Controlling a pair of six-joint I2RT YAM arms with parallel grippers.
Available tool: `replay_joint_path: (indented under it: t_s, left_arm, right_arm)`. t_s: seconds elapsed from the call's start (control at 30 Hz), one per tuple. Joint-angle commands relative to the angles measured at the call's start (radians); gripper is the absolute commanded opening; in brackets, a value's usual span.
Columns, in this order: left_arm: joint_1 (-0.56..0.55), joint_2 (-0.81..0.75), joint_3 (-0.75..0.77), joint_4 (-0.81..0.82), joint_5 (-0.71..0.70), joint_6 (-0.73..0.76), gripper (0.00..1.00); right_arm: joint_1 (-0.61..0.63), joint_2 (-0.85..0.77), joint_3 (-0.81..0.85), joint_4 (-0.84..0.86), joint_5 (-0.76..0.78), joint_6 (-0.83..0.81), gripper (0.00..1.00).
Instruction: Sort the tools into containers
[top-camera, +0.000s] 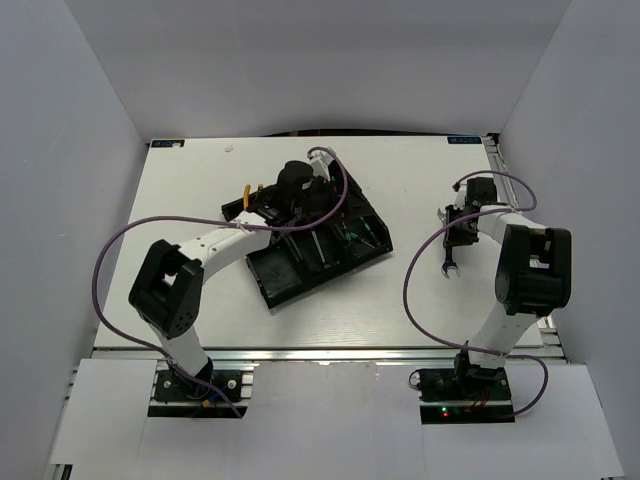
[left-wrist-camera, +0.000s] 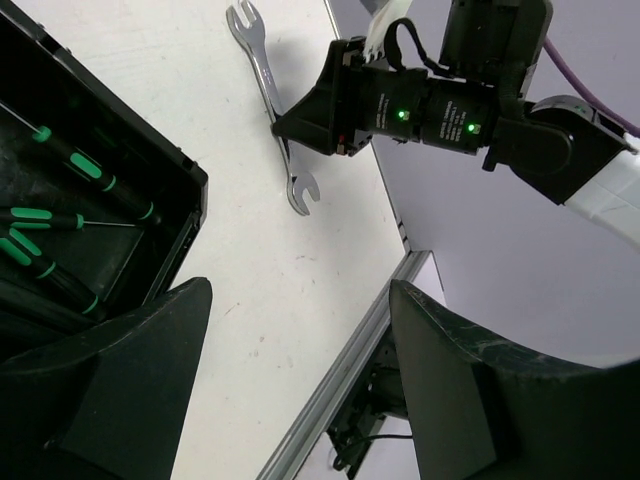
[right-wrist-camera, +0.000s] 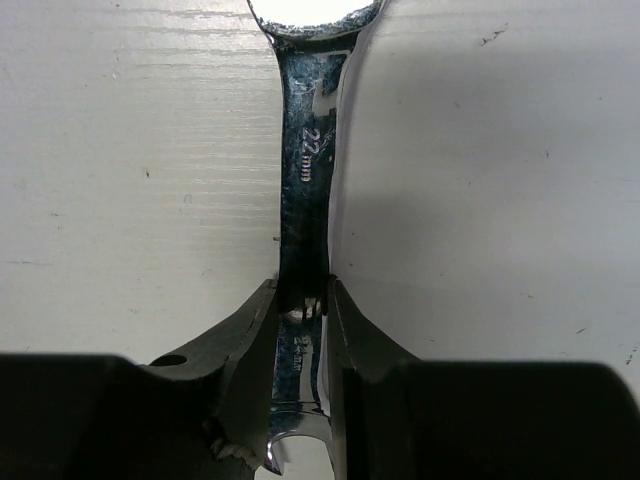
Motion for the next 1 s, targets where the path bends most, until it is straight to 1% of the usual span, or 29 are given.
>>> replay_joint_path:
  t_s: [0.0,0.03,0.13,0.17,0.2,0.4,0.57,0.73,0.93,0.97]
  left_arm:
    - [-0.004,-0.112,0.002,-0.021,-0.041,0.051,0.82]
    - [-0.004,-0.119,0.000,-0.035,-0.050,0.057,0.82]
    - [-0.002,-0.155,-0.004,-0.056,-0.076,0.076,0.83]
    - [-0.002,-0.162,-0.007,-0.061,-0.087,0.079,0.83]
    - [-0.001,-0.179,-0.010,-0.066,-0.093,0.083,0.83]
    - [0.004,-0.211,-0.044,-0.067,-0.113,0.086,0.83]
    - [0.007,-0.221,-0.050,-0.067,-0.116,0.085,0.83]
    - [0.010,-0.225,-0.059,-0.066,-0.113,0.085,0.83]
    - [0.010,-0.227,-0.075,-0.050,-0.103,0.071,0.83]
    - [0.010,-0.228,-0.078,-0.046,-0.103,0.071,0.83]
  right_arm:
    - [0.015,-0.039,-0.008,0.029,0.046,-0.042,0.15]
    - [0.015,-0.032,-0.008,0.031,0.046,-0.042,0.22]
    - [0.015,-0.015,0.001,0.043,0.081,-0.045,0.33]
    - [0.015,-0.012,0.006,0.046,0.081,-0.046,0.34]
    - [0.015,-0.002,0.009,0.049,0.083,-0.048,0.39]
    - [0.015,0.030,0.041,0.063,0.087,-0.063,0.49]
    - [0.015,0.059,0.067,0.069,0.074,-0.065,0.50]
    - [0.015,0.084,0.075,0.078,0.060,-0.063,0.48]
    - [0.015,0.093,0.052,0.087,0.064,-0.071,0.40]
    - [0.015,0.094,0.049,0.087,0.069,-0.074,0.36]
